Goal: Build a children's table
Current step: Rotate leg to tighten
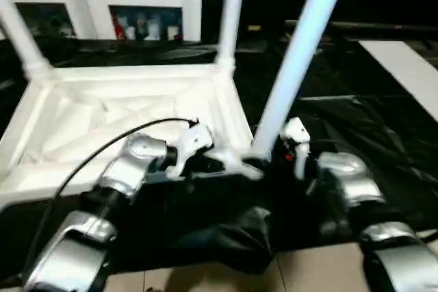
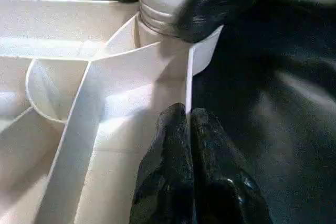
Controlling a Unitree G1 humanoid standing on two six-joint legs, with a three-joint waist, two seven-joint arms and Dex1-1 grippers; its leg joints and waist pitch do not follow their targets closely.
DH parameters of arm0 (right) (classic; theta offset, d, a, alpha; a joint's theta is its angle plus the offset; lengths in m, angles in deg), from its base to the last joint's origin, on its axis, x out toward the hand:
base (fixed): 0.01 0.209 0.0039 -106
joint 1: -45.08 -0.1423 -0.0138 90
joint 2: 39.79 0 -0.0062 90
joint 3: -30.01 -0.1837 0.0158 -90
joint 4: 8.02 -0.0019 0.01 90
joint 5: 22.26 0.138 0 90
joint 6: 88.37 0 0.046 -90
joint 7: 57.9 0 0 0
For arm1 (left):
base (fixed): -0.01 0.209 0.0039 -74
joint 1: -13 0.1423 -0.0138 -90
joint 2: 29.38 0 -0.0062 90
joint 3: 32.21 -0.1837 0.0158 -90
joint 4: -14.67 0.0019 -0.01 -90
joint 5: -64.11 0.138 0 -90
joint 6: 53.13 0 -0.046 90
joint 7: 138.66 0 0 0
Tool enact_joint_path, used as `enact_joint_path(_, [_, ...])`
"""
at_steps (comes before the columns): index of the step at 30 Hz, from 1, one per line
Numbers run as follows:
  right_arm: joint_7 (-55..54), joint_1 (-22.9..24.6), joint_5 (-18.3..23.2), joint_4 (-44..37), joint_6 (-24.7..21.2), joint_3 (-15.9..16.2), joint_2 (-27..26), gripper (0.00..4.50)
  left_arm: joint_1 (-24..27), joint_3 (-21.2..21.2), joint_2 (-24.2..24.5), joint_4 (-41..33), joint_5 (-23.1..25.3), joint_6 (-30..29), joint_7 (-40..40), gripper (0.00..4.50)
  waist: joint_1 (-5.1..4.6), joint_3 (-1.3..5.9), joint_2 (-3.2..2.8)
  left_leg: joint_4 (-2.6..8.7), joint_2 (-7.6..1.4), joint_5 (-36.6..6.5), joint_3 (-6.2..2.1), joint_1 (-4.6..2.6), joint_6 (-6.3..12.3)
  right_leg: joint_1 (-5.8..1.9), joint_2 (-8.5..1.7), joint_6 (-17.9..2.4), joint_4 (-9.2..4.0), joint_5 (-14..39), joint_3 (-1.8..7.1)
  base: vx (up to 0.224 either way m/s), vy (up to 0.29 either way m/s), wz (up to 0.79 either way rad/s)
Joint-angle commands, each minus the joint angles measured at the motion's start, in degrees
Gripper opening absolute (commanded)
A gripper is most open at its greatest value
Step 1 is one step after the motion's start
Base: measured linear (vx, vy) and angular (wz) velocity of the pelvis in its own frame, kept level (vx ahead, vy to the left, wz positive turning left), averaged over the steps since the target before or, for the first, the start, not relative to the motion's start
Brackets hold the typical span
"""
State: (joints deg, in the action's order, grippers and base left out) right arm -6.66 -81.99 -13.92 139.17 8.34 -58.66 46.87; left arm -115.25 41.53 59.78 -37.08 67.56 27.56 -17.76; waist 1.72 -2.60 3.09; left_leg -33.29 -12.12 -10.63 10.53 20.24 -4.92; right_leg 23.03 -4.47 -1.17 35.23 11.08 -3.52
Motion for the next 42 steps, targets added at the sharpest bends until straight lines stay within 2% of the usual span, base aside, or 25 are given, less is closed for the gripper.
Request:
enact_joint_path(1, [-13.13, -0.61, -1.12, 3.82, -1.21, -2.85, -0.60, 2.65, -0.09, 0.78, -3.35, 3.79, -0.10, -1.38, 6.15, 0.00, -0.16, 3.05, 0.48, 3.69, -1.22, -11.39, -0.17, -0.04, 1.75, -2.62, -3.41, -11.46, -4.72, 16.50, 2.46, 0.000, 0.000, 0.00])
enact_joint_path(3, [-18.10, -0.83, -1.05, 4.51, -1.26, -3.66, -1.72, 2.65, -0.91, 1.23, -4.53, 5.13, 0.30, -2.16, 9.07, 0.00, -0.25, 3.02, 0.42, 3.67, -1.10, -12.49, -0.15, -0.24, 1.45, -2.39, -3.38, -10.66, -5.06, 18.18, 2.49, 0.000, 0.000, 0.00])
enact_joint_path(4, [-24.88, -1.23, -1.35, 5.56, -1.06, -4.32, -3.35, 2.65, -2.18, 1.97, -6.48, 6.84, 0.37, -3.61, 12.81, 0.00, -0.14, 3.16, 0.48, 3.63, -1.13, -11.78, -0.15, -0.13, 1.79, -2.50, -3.43, -10.49, -4.92, 17.04, 2.56, 0.000, 0.000, 0.00])
enact_joint_path(5, [-26.67, -1.35, -1.50, 5.79, -0.99, -4.42, -3.77, 2.65, -2.53, 2.19, -7.01, 7.31, 0.40, -3.92, 13.96, 0.00, -0.20, 3.08, 0.33, 3.61, -1.04, -11.31, -0.01, -0.26, 1.82, -2.16, -3.28, -10.64, -4.96, 15.89, 2.63, 0.000, 0.000, 0.00])
enact_joint_path(7, [-36.26, -2.19, -2.42, 7.03, -0.73, -4.78, -6.20, 2.65, -4.55, 3.02, -9.88, 10.15, 0.86, -5.02, 19.96, 0.00, -0.17, 3.23, 0.34, 3.63, -0.99, -10.73, -0.03, -0.37, 1.38, -2.19, -3.20, -10.70, -4.80, 14.91, 2.58, 0.000, 0.000, 0.00])
enact_joint_path(8, [-37.74, -2.37, -2.53, 7.21, -0.77, -4.81, -6.69, 2.65, -4.89, 3.15, -10.35, 10.62, 0.93, -5.26, 20.95, 0.00, -0.05, 3.35, 0.18, 3.58, -0.93, -10.38, -0.07, -0.25, 1.53, -2.45, -3.24, -10.76, -4.63, 13.72, 2.56, 0.000, 0.000, 0.00])
enact_joint_path(10, [-39.51, -2.75, -2.85, 7.65, -0.66, -4.70, -7.45, 2.65, -5.44, 3.42, -11.00, 11.49, 1.12, -5.01, 22.42, 0.00, 0.01, 3.55, 0.41, 3.41, -0.73, -9.07, 0.09, -0.02, 2.64, -2.63, -3.01, -10.94, -4.41, 10.19, 2.59, 0.000, 0.000, 0.00])
enact_joint_path(11, [-40.69, -3.14, -3.43, 8.00, -0.05, -4.34, -8.18, 2.65, -5.89, 3.35, -11.37, 12.23, 1.49, -4.74, 23.31, 0.00, 0.05, 3.55, 0.23, 3.39, -0.72, -8.14, 0.11, 0.04, 3.23, -2.66, -2.99, -11.35, -4.28, 8.19, 2.58, 0.000, 0.000, 0.00])
enact_joint_path(12, [-41.74, -3.55, -3.92, 8.40, 0.95, -4.14, -8.94, 2.65, -6.31, 3.20, -11.64, 13.00, 1.92, -4.14, 23.91, 0.00, 0.07, 3.55, 0.37, 3.35, -0.69, -7.98, 0.16, 0.09, 3.51, -2.71, -3.01, -11.45, -4.26, 7.72, 2.57, 0.000, 0.000, 0.00])
enact_joint_path(15, [-41.62, -4.09, -3.92, 8.69, 3.33, -4.44, -10.43, 2.65, -6.98, 2.86, -11.99, 14.29, 2.53, -2.74, 24.28, 0.00, 0.12, 3.37, 0.30, 3.47, -0.71, -9.11, 0.14, 0.06, 4.01, -2.66, -3.11, -11.40, -4.57, 9.70, 2.47, 0.000, 0.000, 0.00])
enact_joint_path(16, [-37.56, -3.76, -1.67, 7.54, 5.43, -5.48, -11.15, 2.65, -6.90, 2.42, -11.65, 14.28, 2.75, -1.96, 23.33, 0.00, 0.17, 3.36, 0.43, 3.49, -0.81, -10.13, 0.11, 0.06, 4.10, -2.69, -3.20, -11.06, -4.66, 11.03, 2.48, 0.000, 0.000, 0.00])
enact_joint_path(18, [-35.88, -3.64, -1.04, 6.82, 6.76, -5.65, -11.06, 2.65, -6.72, 2.29, -11.35, 14.08, 2.78, -1.58, 22.65, 0.00, 0.30, 3.39, 0.41, 3.49, -0.90, -10.07, 0.09, 0.04, 4.26, -2.71, -3.23, -10.96, -4.64, 10.91, 2.51, 0.000, 0.000, 0.00])
enact_joint_path(19, [-35.58, -3.59, -1.14, 6.51, 7.37, -5.55, -10.88, 3.00, -6.57, 2.20, -11.17, 13.84, 2.80, -1.38, 22.30, 0.00, 0.40, 3.46, 0.37, 3.49, -0.94, -9.25, 0.08, 0.07, 4.46, -2.77, -3.25, -11.23, -4.46, 9.68, 2.52, 0.000, 0.000, 0.00])
enact_joint_path(20, [-33.60, -3.54, -0.61, 5.73, 8.37, -5.74, -10.38, 3.00, -6.21, 2.18, -10.72, 13.21, 2.75, -1.41, 21.85, 0.00, 0.43, 3.57, 0.46, 3.42, -0.95, -8.02, 0.10, 0.14, 4.80, -2.88, -3.20, -11.75, -4.19, 7.69, 2.51, 0.000, 0.000, 0.00])
enact_joint_path(22, [-31.29, -3.48, -0.20, 4.76, 9.09, -5.44, -9.46, 3.37, -5.73, 1.97, -10.03, 12.36, 2.50, -0.83, 20.50, 0.00, 0.49, 3.56, 0.55, 3.30, -0.91, -7.19, 0.17, 0.25, 5.78, -2.96, -3.21, -12.49, -4.03, 5.83, 2.46, 0.000, 0.000, 0.00])
enact_joint_path(23, [-29.60, -3.46, 0.25, 4.12, 9.13, -5.46, -8.77, 3.40, -5.38, 1.86, -9.47, 11.77, 2.34, -0.32, 19.47, 0.00, 0.50, 3.52, 0.59, 3.27, -0.91, -7.06, 0.13, 0.41, 6.29, -3.12, -3.25, -12.63, -4.03, 5.77, 2.37, 0.000, 0.000, 0.00])
enact_joint_path(25, [-27.40, -3.46, 1.00, 3.45, 8.92, -5.72, -8.09, 3.68, -4.99, 1.65, -8.80, 11.18, 2.13, 0.58, 18.08, 0.00, 0.11, 3.34, 0.73, 3.37, -0.84, -8.08, 0.03, 0.71, 6.23, -3.18, -3.32, -11.86, -4.39, 9.12, 2.22, 0.000, 0.000, 0.00])
enact_joint_path(26, [-25.00, -3.47, 1.54, 3.10, 7.85, -5.74, -7.62, 3.68, -4.66, 1.62, -8.37, 10.70, 1.85, 0.67, 17.05, 0.00, 0.05, 3.31, 0.68, 3.34, -0.96, -8.69, 0.03, 0.53, 6.06, -3.03, -3.44, -11.63, -4.59, 10.91, 2.31, 0.000, 0.000, 0.00])
enact_joint_path(28, [-15.45, -2.62, 0.30, 1.96, 5.35, -2.92, -4.64, 3.87, -3.21, 0.98, -6.44, 9.01, 1.28, 2.24, 12.57, 0.00, 0.13, 3.29, 0.62, 3.34, -1.07, -8.98, -0.02, 0.49, 6.19, -3.03, -3.35, -11.78, -4.67, 11.62, 2.30, 0.000, 0.000, 0.00])
enact_joint_path(31, [-5.23, -0.64, -0.55, -0.23, 3.69, -0.21, -1.35, 3.87, -1.59, 0.51, -4.45, 7.22, 0.66, 4.06, 7.41, 0.00, 0.32, 3.44, 0.50, 3.15, -1.21, -7.40, 0.10, 0.40, 7.16, -3.02, -3.21, -13.36, -4.17, 7.26, 2.36, 0.000, 0.000, 0.00])
enact_joint_path(33, [-0.44, 0.47, -1.04, -1.40, 3.21, 1.33, 0.38, 3.87, -0.78, 0.15, -3.40, 6.03, 0.15, 4.29, 4.39, 0.00, 0.38, 3.37, 0.34, 3.23, -1.30, -7.90, 0.04, 0.37, 7.14, -3.04, -3.35, -14.06, -4.07, 6.79, 2.33, 0.000, 0.000, 0.00])
enact_joint_path(38, [7.41, 1.96, -1.51, -3.08, 2.73, 3.43, 3.36, 3.87, 1.97, -1.97, -0.15, 0.56, -2.58, 4.80, -6.38, 0.00, 0.25, 3.27, 0.27, 3.40, -1.39, -9.62, 0.02, 0.23, 5.93, -2.91, -3.38, -14.32, -4.25, 8.91, 2.42, 0.000, 0.000, 0.00])
enact_joint_path(42, [11.59, 2.41, -0.94, -4.87, 0.66, 4.34, 4.63, 3.87, 3.06, -2.68, 1.54, -2.17, -3.75, 3.71, -10.71, 0.00, 0.41, 3.26, 0.00, 3.45, -1.59, -9.21, 0.10, -0.06, 5.71, -2.76, -3.24, -15.01, -4.05, 7.19, 2.46, 0.000, 0.000, 0.00])
